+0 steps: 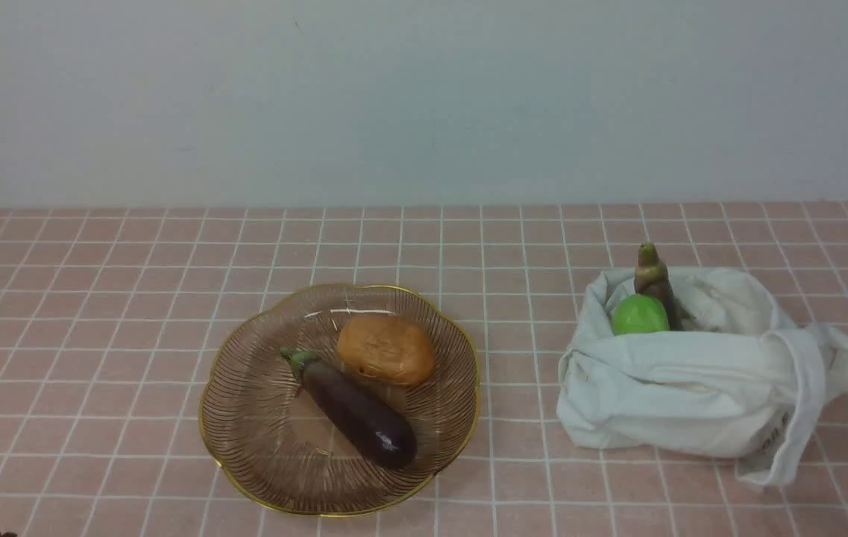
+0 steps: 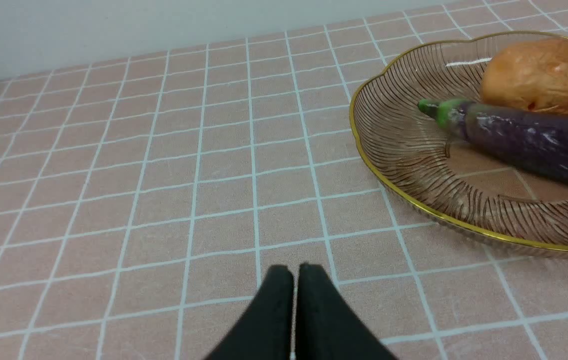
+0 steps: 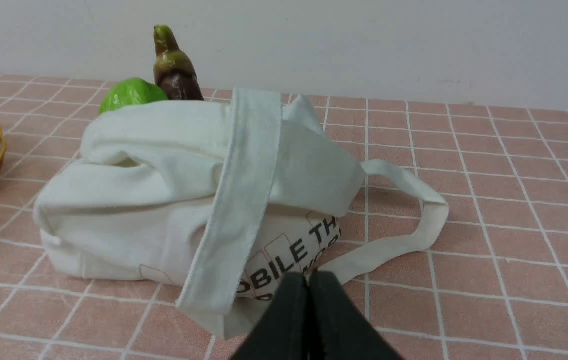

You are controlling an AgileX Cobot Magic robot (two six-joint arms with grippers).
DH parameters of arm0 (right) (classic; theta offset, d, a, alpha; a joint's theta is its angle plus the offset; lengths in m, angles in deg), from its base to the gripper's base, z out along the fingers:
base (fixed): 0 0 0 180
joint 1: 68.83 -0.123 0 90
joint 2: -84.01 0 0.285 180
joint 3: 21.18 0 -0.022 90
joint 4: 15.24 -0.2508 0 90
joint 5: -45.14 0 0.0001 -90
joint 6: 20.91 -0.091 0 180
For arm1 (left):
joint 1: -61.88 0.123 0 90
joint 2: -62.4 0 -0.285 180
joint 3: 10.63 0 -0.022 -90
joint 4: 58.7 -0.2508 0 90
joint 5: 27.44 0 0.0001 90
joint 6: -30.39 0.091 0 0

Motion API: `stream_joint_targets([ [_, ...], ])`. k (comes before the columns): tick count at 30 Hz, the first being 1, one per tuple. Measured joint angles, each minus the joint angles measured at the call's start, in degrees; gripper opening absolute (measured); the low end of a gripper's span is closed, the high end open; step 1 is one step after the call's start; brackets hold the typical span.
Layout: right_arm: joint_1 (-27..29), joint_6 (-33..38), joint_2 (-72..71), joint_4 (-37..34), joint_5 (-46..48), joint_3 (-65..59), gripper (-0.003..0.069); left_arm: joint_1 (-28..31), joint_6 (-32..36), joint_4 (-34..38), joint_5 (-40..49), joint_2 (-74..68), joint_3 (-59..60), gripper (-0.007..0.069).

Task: Take vegetables from bag on pink coffee tablecloth place on plate.
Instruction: 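Reach into the white cloth bag and grasp a vegetable inside with the right gripper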

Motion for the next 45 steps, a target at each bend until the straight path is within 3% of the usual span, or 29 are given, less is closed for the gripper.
stream_joint_targets([
  [27, 0.0, -0.07, 0.0, -0.22, -0.62, 0.0, -0.0015, 0.0, 0.0, 0.0, 0.0, 0.0, 0.0, -0.0005],
  [30, 0.0, -2.24, 0.0, -4.11, -3.93, -0.48, -0.0015, 0.0, 0.0, 0.0, 0.0, 0.0, 0.0, -0.0005],
  [39, 0.0, -12.0, 0.0, -29.91, -21.3, -0.52, -0.0015, 0.0, 0.0, 0.0, 0.0, 0.0, 0.0, -0.0005],
  [45, 0.0, -12.64, 0.0, -34.71, -23.95, -0.52, -0.0015, 0.0, 0.0, 0.0, 0.0, 0.0, 0.0, -0.0005],
])
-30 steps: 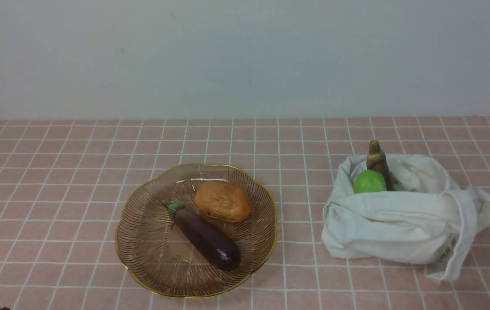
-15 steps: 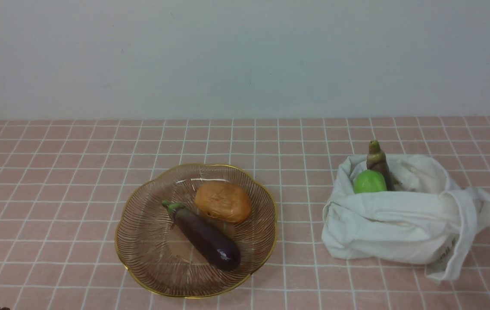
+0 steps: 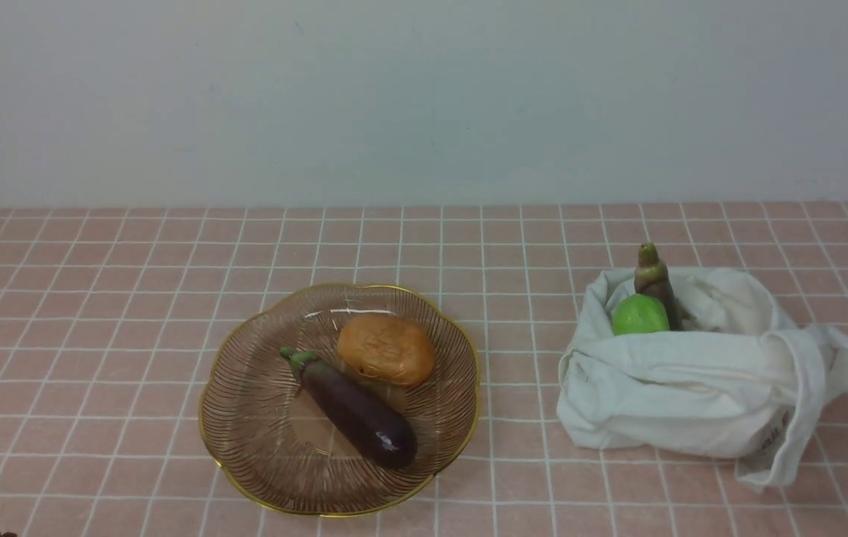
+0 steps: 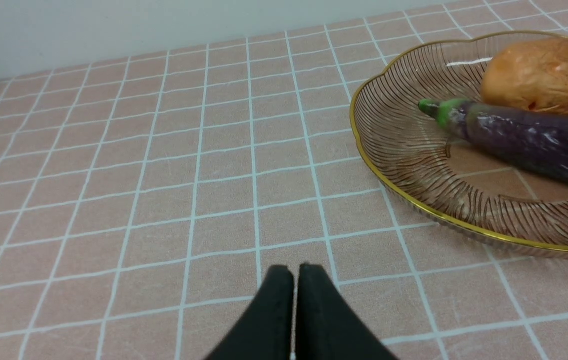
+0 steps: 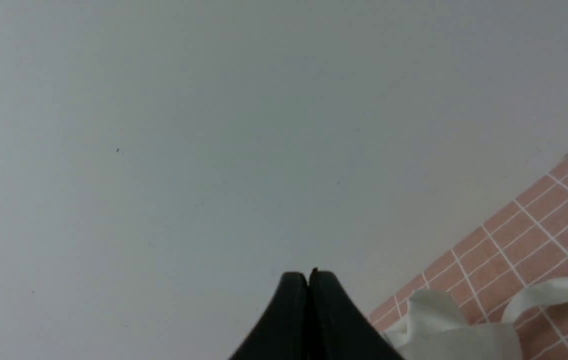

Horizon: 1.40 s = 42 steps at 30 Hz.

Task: Take vegetables from bag on pink coffee tablecloth place on plate.
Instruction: 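Reach into the white cloth bag and grasp a vegetable inside with the right gripper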

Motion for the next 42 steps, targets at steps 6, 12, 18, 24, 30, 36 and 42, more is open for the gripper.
stream_joint_targets([
  [6, -0.97, -2.32, 0.07, -1.83, -0.52, 4.68, -0.0015, 0.0, 0.0, 0.0, 0.0, 0.0, 0.0, -0.0005],
  [12, -3.48, 2.9, 7.45, 7.52, 12.45, 21.43, -0.0015, 0.0, 0.0, 0.0, 0.0, 0.0, 0.0, -0.0005],
  [18, -5.62, 12.04, 33.27, 12.91, 37.84, 43.36, -0.0015, 0.0, 0.0, 0.0, 0.0, 0.0, 0.0, -0.0005],
  [24, -5.68, 20.07, 54.43, 13.63, 47.17, 56.25, 0.0028, 0.0, 0.0, 0.0, 0.0, 0.0, 0.0, -0.0005],
  [30, -5.73, 22.47, 75.22, 13.63, 50.5, 66.08, 0.0204, 0.0, 0.0, 0.0, 0.0, 0.0, 0.0, -0.0005],
  [36, -5.73, 26.31, 89.56, 13.33, 49.93, 73.19, 0.0417, 0.0, 0.0, 0.0, 0.0, 0.0, 0.0, -0.0005],
  [42, -5.88, 27.05, 100.22, 12.74, 48.01, 76.97, 0.0485, 0.0, 0.0, 0.0, 0.0, 0.0, 0.0, -0.0005],
])
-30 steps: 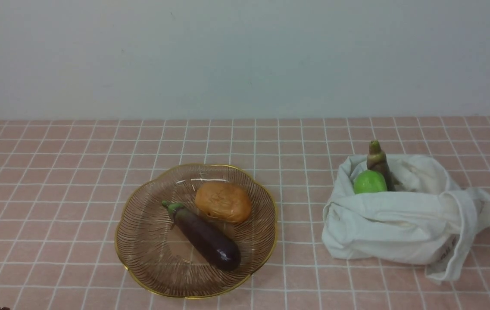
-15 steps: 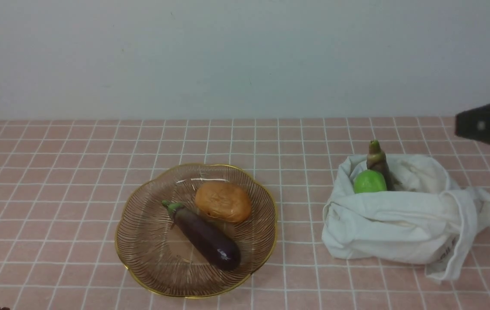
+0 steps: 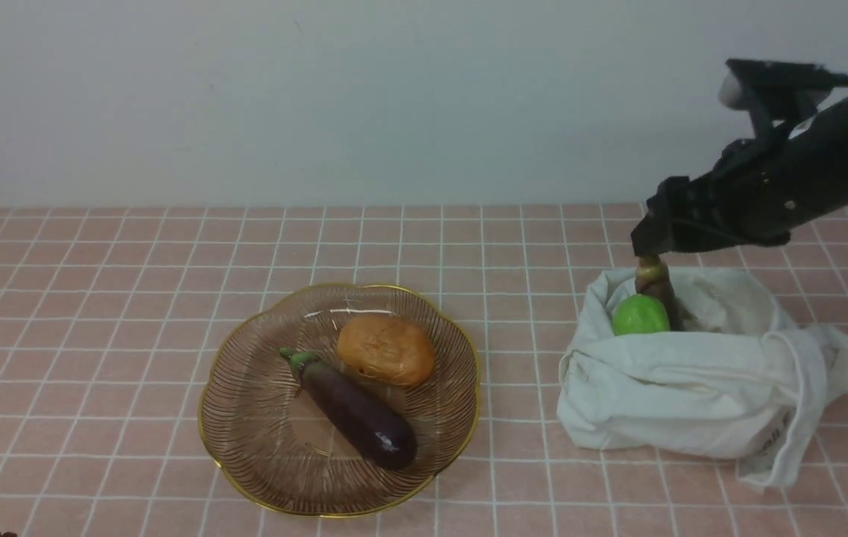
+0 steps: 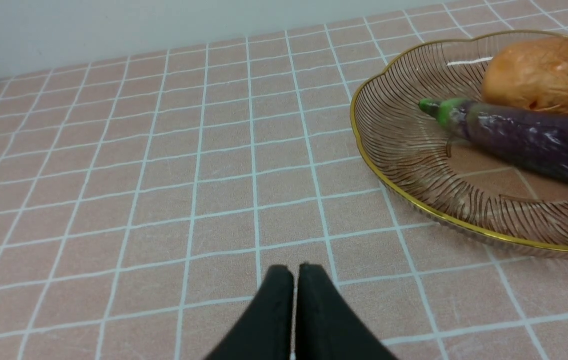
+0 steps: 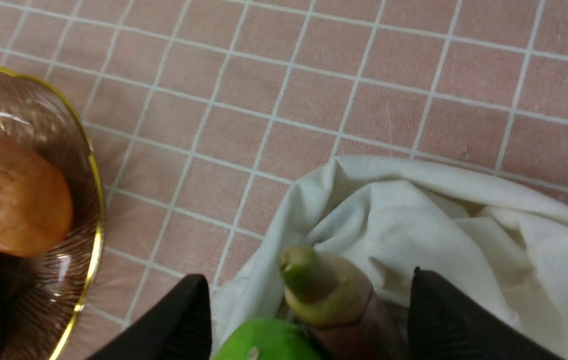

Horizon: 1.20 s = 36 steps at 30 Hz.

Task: Take vegetables from bag on pink coffee tablecloth place on plate.
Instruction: 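Reach into the white cloth bag and grasp a vegetable inside with the right gripper, then take the eggplant out of the bag and place it on the plate with the right gripper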

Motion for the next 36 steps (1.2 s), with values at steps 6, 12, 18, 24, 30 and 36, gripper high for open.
stream_joint_targets([
  [6, -0.61, 1.52, 5.77, -2.87, -0.84, 2.29, 0.0315, 0.0, 0.0, 0.0, 0.0, 0.0, 0.0, -0.0005],
  [12, -0.67, 1.63, 2.01, -1.2, 0.61, 5.91, 0.0231, 0.0, 0.0, 0.0, 0.0, 0.0, 0.0, -0.0005],
  [18, -0.67, 1.53, -5.81, -0.52, 2.95, 9.03, 0.0231, 0.0, 0.0, 0.0, 0.0, 0.0, 0.0, -0.0005],
  [24, -0.81, 3.3, -12.48, -10.54, 3.71, 10.83, 0.0231, 0.0, 0.0, 0.0, 0.0, 0.0, 0.0, -0.0005],
  [30, -6.48, 13.25, -13.39, -24.53, 3.32, 11.12, 0.0231, 0.0, 0.0, 0.0, 0.0, 0.0, 0.0, -0.0005],
  [36, -20.58, 19.93, -3.88, -26.78, -2.04, 11.12, 0.0231, 0.0, 0.0, 0.0, 0.0, 0.0, 0.0, -0.0005],
])
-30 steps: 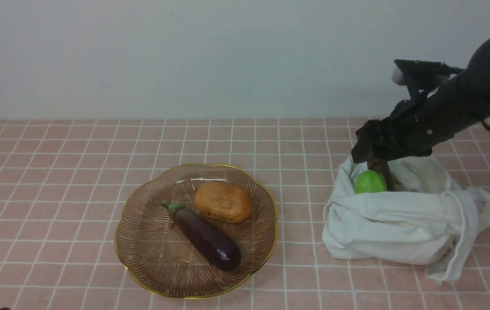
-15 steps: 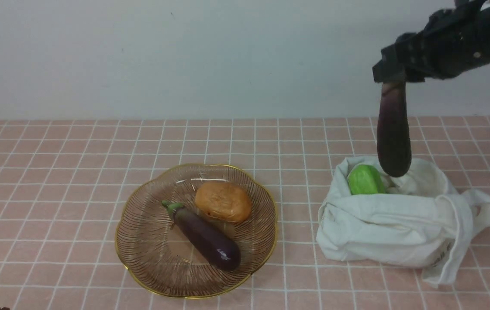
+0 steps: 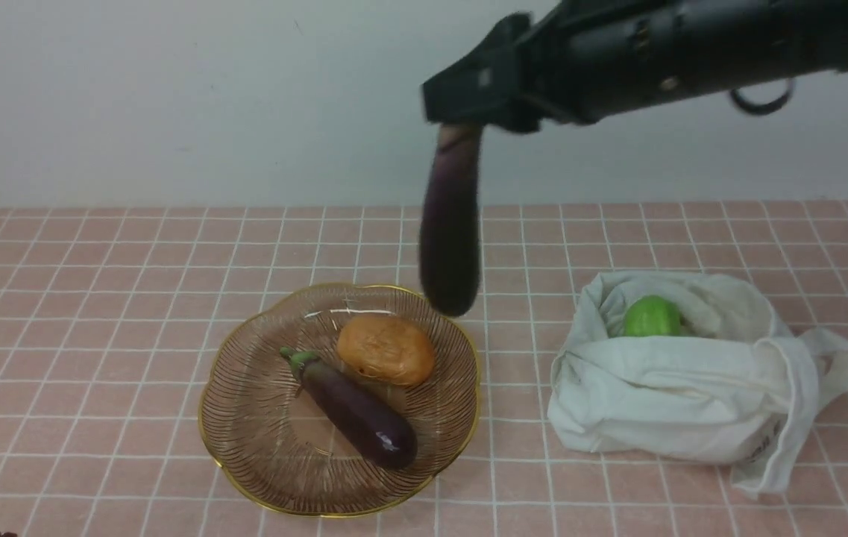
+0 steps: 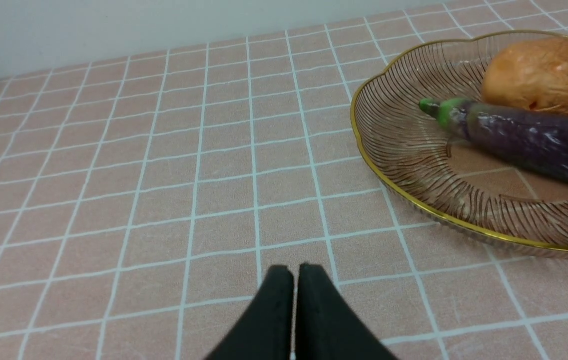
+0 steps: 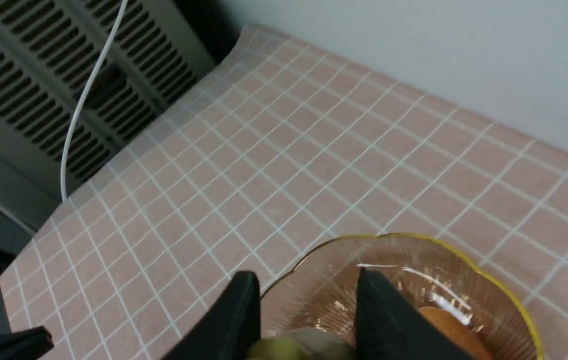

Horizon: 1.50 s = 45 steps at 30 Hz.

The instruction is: Take vegetables from bag on pink coffee tablecloth place on plate.

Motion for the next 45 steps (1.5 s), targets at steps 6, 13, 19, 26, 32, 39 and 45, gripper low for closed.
stream_joint_targets([
  [6, -3.94, 1.38, 8.45, 4.39, -4.86, 0.0, 0.0231, 0.0, 0.0, 0.0, 0.0, 0.0, 0.0, -0.0005],
  [13, -4.08, -4.56, 15.37, 7.62, -8.22, 0.0, 0.0231, 0.0, 0.0, 0.0, 0.0, 0.0, 0.0, -0.0005],
  [19, -4.08, -6.54, 17.51, 9.62, -8.9, 0.0, 0.0237, 0.0, 0.0, 0.0, 0.0, 0.0, 0.0, -0.0005],
  [26, -4.08, -13.72, 19.02, 18.06, -10.3, 0.12, 0.0407, 0.0, 0.0, 0.0, 0.0, 0.0, 0.0, -0.0005],
  [32, -4.08, -22.66, 18.28, 28.1, -9.6, 0.06, 0.0506, 0.0, 0.0, 0.0, 0.0, 0.0, 0.0, -0.0005],
  [39, -4.08, -25.73, 9.64, 35.45, -5.78, 0.02, 0.0494, 0.0, 0.0, 0.0, 0.0, 0.0, 0.0, -0.0005],
  [45, -4.08, -30.82, -5.4, 45.56, -1.18, 0.02, 0.0367, 0.0, 0.0, 0.0, 0.0, 0.0, 0.0, -0.0005],
])
